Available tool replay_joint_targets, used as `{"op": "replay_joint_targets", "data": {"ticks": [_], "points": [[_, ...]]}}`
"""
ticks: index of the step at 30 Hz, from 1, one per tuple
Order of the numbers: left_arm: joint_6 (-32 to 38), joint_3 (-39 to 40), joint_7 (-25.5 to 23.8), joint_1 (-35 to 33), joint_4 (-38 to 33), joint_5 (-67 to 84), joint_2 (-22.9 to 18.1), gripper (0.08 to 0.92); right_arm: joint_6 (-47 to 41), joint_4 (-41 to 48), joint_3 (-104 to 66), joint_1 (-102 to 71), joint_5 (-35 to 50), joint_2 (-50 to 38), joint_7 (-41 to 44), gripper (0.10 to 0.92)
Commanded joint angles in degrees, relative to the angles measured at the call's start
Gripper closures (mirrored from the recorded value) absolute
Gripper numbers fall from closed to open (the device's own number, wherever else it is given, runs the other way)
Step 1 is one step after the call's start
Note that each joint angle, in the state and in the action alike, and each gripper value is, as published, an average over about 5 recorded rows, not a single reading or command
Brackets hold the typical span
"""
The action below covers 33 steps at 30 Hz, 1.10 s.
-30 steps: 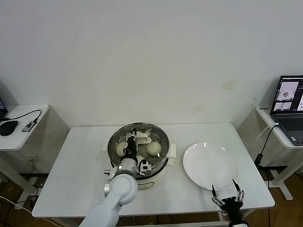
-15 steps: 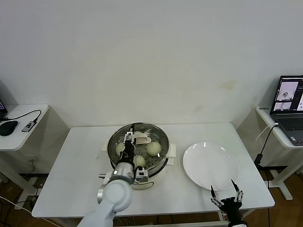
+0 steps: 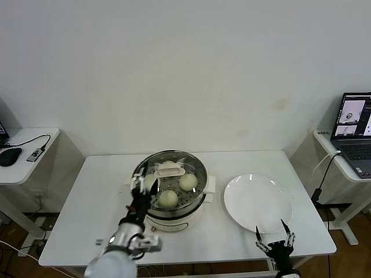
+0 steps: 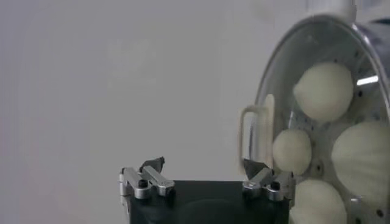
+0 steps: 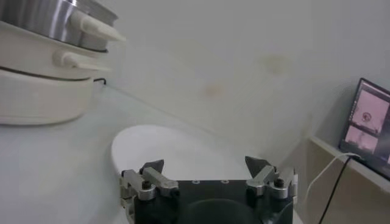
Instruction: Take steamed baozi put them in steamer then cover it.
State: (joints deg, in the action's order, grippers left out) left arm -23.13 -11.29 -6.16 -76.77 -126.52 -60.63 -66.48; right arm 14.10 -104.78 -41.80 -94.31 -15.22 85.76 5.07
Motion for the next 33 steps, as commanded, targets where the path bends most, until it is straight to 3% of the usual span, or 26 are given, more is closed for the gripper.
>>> {"op": "replay_joint_targets", "data": {"ticks": [1,6,10,15,23,33], "points": [[17.78,-26.22,16.2,-24.87,-3.33,63.66,-1.53,0.177,-0.23,-0.1,2.3,-0.26,1.41,-0.55,0.49,0.203],[20.35,-29.59,17.6,-28.97,-0.38,78.01,-3.65,0.177,-0.74,-0.36,4.51,-1.21,3.98,-1.66,1.69,0.203],[24.86,-25.72,18.72,-32.13,1.77,85.14,-6.14,0.177,-2.76,-1.86,6.28,-2.94,8.63,-3.53,3.96,0.203],[28.62,-20.16,18.1,-33.42,6.26,83.55,-8.72,0.177,-7.04,-5.26,7.37,-5.36,12.76,-5.55,6.49,0.203],[29.29,-19.26,16.54,-33.95,8.1,83.32,-9.17,0.177,-12.14,-9.47,7.33,-8.4,18.37,-6.89,7.36,0.203],[30.8,-17.16,15.59,-35.27,8.98,78.7,-9.27,0.177,-12.47,-11.18,8.45,-10.01,17.88,-7.41,6.44,0.203]]}}
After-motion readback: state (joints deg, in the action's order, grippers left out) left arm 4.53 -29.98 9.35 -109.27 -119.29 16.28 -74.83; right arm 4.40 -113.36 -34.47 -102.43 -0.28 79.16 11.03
